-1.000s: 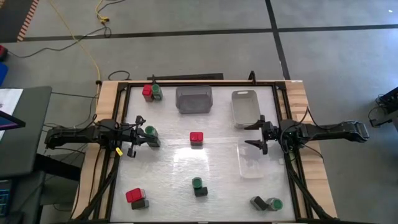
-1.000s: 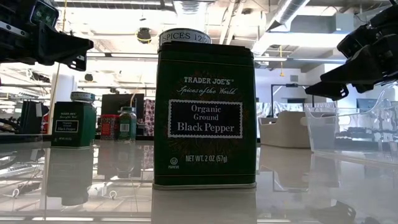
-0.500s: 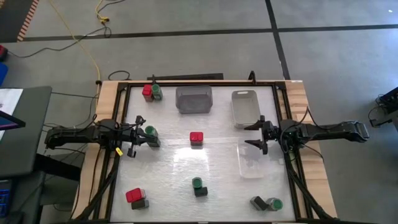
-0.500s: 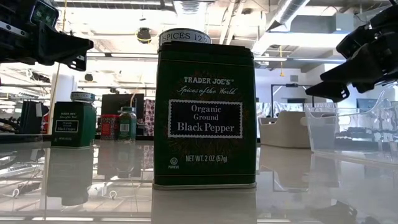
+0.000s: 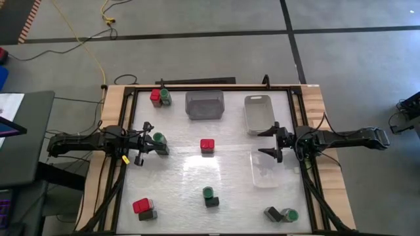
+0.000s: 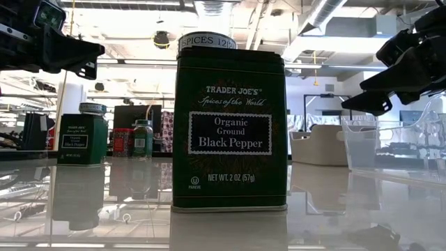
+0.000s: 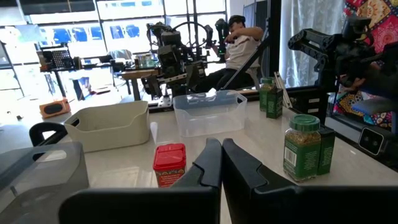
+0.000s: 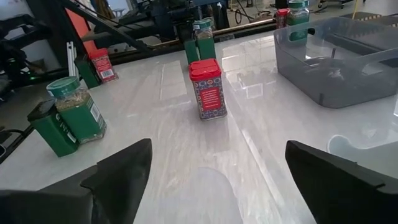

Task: Sort spices by type
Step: Put the center red seasoning can into the gray bin

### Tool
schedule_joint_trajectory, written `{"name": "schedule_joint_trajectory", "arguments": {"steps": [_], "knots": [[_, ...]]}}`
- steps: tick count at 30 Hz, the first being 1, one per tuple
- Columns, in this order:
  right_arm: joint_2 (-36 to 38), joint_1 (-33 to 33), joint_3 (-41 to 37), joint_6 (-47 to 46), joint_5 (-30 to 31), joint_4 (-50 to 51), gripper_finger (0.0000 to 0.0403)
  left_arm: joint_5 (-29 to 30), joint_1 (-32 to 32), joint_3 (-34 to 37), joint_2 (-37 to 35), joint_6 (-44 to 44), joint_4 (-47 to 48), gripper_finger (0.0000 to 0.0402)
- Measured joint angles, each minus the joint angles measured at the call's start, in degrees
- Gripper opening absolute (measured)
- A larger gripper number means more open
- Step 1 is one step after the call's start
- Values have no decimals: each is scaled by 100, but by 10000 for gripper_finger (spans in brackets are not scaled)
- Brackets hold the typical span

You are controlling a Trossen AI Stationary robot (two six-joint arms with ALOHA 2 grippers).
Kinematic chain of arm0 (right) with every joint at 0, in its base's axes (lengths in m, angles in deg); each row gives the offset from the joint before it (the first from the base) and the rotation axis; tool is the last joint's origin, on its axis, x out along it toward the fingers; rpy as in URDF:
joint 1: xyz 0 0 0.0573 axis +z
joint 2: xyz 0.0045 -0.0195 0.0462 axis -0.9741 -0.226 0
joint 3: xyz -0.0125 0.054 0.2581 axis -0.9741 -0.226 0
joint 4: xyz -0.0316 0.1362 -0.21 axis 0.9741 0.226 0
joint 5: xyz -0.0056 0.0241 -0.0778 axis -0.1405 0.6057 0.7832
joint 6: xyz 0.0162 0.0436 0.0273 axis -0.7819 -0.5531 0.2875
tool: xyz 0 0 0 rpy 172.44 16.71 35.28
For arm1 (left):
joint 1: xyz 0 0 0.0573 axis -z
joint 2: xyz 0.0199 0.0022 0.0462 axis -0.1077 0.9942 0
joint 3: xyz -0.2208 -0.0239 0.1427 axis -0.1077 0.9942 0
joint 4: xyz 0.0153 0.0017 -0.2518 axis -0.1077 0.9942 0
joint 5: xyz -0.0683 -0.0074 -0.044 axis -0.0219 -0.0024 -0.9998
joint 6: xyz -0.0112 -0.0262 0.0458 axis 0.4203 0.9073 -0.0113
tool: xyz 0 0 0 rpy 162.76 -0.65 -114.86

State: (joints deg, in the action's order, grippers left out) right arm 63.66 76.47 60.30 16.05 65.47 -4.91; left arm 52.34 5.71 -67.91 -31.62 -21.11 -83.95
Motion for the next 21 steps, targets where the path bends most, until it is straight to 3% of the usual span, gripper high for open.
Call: {"name": "schedule_joint_trajectory", "arguments": {"steps": [21], "knots": [[0,0,0,-2,1,31,391,2,2,0,0,2,-2,0]]}}
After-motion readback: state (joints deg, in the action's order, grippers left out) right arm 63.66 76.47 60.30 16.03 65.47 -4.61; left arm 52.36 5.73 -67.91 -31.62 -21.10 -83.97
